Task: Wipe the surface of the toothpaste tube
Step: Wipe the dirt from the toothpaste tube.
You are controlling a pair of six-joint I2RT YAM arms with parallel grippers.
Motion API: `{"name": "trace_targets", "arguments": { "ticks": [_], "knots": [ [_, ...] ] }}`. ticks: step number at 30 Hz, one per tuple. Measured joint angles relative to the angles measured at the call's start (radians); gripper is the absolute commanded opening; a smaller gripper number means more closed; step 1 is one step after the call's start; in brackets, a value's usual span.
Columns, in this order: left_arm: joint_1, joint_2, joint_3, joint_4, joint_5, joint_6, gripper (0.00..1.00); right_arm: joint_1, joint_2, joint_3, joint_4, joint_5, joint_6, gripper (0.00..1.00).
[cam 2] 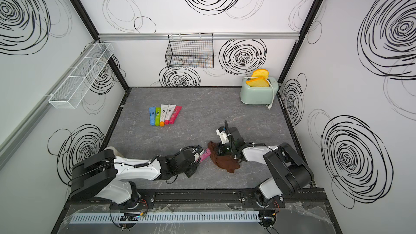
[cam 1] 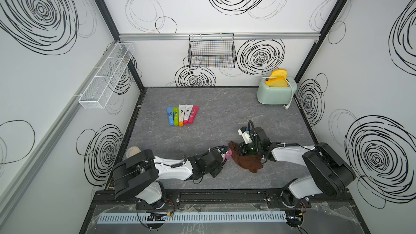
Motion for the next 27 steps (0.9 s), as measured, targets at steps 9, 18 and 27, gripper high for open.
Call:
{"name": "trace_targets", "arguments": {
  "ticks": [9,18,27],
  "knots": [
    [-0.003,0.0,0.0,-0.018,-0.008,0.0,0.05,0.102,0.029,0.031,0.032,0.019,0.002,0.0],
    [-0.003,0.0,0.0,-0.027,-0.009,0.0,0.05,0.23,0.029,0.019,0.114,-0.013,0.047,0.0],
    [-0.004,0.0,0.0,-0.003,-0.01,0.0,0.05,0.072,0.031,0.013,0.068,-0.026,0.03,0.0]
  ]
}}
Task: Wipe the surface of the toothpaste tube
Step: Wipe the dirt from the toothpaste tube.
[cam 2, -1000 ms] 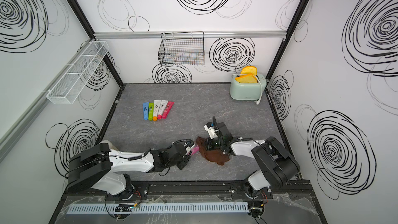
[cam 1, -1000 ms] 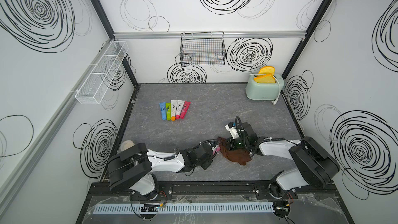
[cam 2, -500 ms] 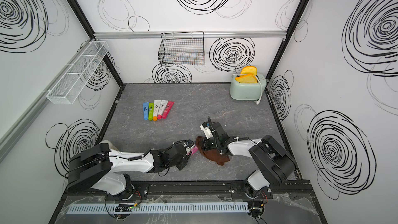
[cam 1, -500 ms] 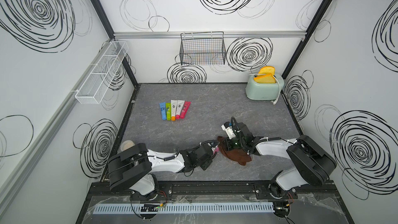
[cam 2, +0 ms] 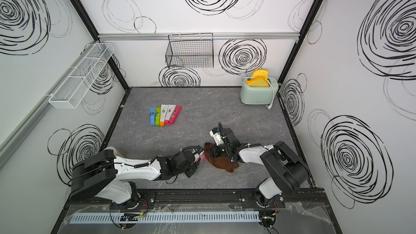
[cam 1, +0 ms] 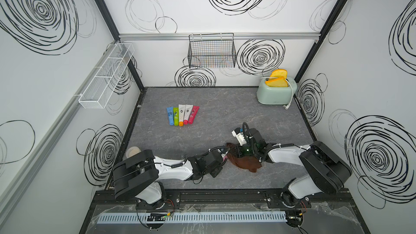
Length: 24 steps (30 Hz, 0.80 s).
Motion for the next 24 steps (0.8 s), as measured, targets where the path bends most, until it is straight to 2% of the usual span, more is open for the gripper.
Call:
{"name": "trace_targets", "arguments": {
  "ticks": [3,7,15,16,19,24],
  "knots": [
    [0.0,0.0,0.0,0.0,-0.001,0.0,0.05,-0.039,0.011,0.018,-0.041,0.022,-0.015,0.0],
    [0.0,0.0,0.0,0.0,-0.003,0.0,0.05,-0.029,0.024,0.034,-0.053,0.025,-0.026,0.0],
    [-0.001,0.0,0.0,-0.026,-0.006,0.0,0.05,0.111,0.013,0.036,-0.003,0.071,0.001,0.0],
    [-0.001,0.0,0.0,-0.026,-0.006,0.0,0.0,0.136,0.011,0.036,0.002,0.066,0.006,0.0],
    [-0.001,0.0,0.0,-0.026,-0.007,0.0,0.0,0.169,0.005,0.033,0.007,0.056,0.01,0.0],
    [-0.001,0.0,0.0,-0.01,-0.006,0.001,0.0,0.094,0.005,0.023,-0.003,0.022,-0.002,0.0]
  ]
}}
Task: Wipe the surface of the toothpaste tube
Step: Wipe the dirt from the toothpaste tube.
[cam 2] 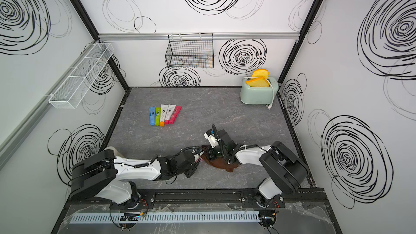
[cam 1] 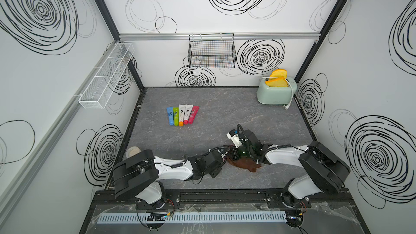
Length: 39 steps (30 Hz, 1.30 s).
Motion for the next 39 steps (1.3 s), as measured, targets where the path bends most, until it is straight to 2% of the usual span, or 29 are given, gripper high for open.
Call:
{"name": "trace_targets", "arguments": {
  "ticks": [3,6,11,18,21,24,28,32,36,39],
  "knots": [
    [0.0,0.0,0.0,0.01,0.0,0.0,0.0,-0.099,-0.012,-0.015,-0.027,0.01,-0.009,0.0],
    [0.0,0.0,0.0,0.01,0.002,0.003,0.0,-0.148,-0.028,-0.021,-0.068,0.055,-0.019,0.0],
    [0.0,0.0,0.0,0.005,0.008,0.007,0.0,-0.11,-0.025,-0.021,-0.066,0.065,-0.024,0.0],
    [0.0,0.0,0.0,-0.018,0.009,0.006,0.0,0.047,-0.023,-0.011,-0.013,0.106,0.011,0.0],
    [0.001,0.0,0.0,-0.018,0.01,0.006,0.0,0.081,-0.024,-0.01,-0.003,0.097,0.021,0.0],
    [0.001,0.0,0.0,-0.016,0.011,0.007,0.0,0.059,-0.024,-0.012,-0.004,0.077,0.021,0.0],
    [0.005,0.0,0.0,0.01,0.019,0.007,0.0,-0.047,-0.026,-0.027,-0.02,0.018,-0.008,0.0],
    [0.015,0.0,0.0,0.018,0.035,0.007,0.0,-0.113,-0.05,-0.031,-0.079,0.03,-0.035,0.0],
    [0.016,0.0,0.0,0.018,0.046,0.008,0.0,-0.095,-0.065,-0.032,-0.104,0.043,-0.041,0.0],
    [0.018,0.0,0.0,0.015,0.052,0.008,0.0,-0.039,-0.079,-0.039,-0.098,0.049,-0.03,0.0]
  ]
}}
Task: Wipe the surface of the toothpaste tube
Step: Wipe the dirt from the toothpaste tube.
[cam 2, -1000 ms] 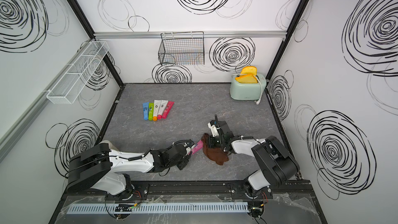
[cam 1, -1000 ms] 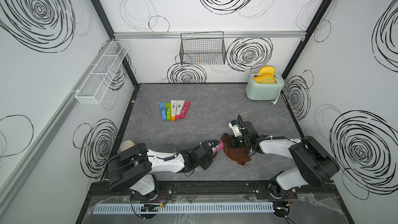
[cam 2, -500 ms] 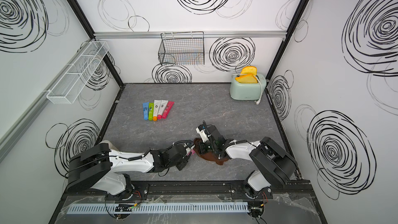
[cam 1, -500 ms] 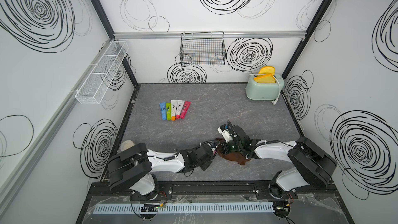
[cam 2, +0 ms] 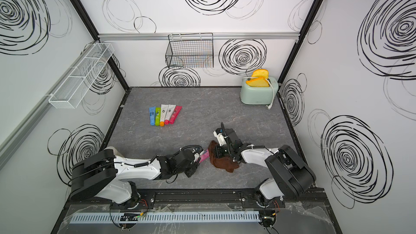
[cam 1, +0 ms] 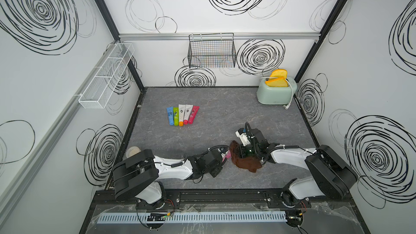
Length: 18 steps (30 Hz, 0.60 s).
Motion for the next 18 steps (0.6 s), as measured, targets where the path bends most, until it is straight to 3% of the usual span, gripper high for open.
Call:
{"name": "trace_targets", "arguments": {
  "ticks": [6,9,12,16,18],
  "knots": [
    [0.003,0.0,0.0,-0.013,0.005,0.003,0.0,0.123,-0.013,-0.015,0.032,-0.023,0.049,0.0],
    [0.003,0.0,0.0,-0.013,0.005,0.003,0.0,0.121,-0.012,-0.015,0.03,-0.027,0.055,0.0],
    [0.003,0.0,0.0,-0.002,0.005,0.003,0.0,0.049,-0.012,-0.015,0.007,-0.043,0.037,0.0],
    [0.005,0.0,0.0,0.006,0.005,0.003,0.02,-0.136,-0.011,-0.005,-0.052,-0.005,-0.01,0.0],
    [0.005,0.0,0.0,0.006,0.006,0.003,0.22,-0.199,-0.008,0.015,-0.077,0.033,-0.029,0.0]
  ]
}}
